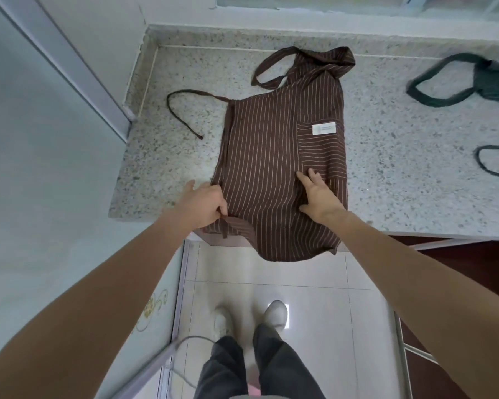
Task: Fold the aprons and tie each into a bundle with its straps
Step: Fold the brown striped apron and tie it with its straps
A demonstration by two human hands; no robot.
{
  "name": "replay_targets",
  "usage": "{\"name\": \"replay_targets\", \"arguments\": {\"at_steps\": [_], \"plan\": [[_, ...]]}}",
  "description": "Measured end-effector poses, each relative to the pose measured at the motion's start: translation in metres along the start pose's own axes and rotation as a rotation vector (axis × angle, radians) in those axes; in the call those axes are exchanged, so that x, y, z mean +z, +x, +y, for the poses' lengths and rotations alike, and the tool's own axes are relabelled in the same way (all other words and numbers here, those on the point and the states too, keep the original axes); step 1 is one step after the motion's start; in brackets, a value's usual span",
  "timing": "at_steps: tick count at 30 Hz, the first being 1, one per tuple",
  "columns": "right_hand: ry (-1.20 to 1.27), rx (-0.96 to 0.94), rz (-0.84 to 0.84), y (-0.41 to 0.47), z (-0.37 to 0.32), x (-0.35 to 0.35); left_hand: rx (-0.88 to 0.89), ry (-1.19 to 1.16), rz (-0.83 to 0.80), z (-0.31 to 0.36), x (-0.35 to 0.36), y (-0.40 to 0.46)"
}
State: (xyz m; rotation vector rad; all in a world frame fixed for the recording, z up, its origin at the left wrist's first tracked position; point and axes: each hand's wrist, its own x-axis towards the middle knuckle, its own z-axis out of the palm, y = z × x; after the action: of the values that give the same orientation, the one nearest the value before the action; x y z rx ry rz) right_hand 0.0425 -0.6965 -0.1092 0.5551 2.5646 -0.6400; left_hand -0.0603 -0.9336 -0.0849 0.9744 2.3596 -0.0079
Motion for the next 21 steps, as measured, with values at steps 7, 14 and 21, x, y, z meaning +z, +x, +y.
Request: {"name": "replay_targets", "arguments": {"at_steps": [7,14,21], "plan": [[0.040,0.030,-0.023,-0.026,-0.040,0.046,-0.373,-0.408,0.210,0.015,0.021,0.010],[0.060,0.084,0.037,-0.031,-0.039,0.046,-0.381,-0.670,0.254,0.017,0.023,0.016],[0.073,0.105,-0.014,-0.034,-0.032,0.047,-0.472,-1.047,0.398,0.003,0.020,0.008]]}}
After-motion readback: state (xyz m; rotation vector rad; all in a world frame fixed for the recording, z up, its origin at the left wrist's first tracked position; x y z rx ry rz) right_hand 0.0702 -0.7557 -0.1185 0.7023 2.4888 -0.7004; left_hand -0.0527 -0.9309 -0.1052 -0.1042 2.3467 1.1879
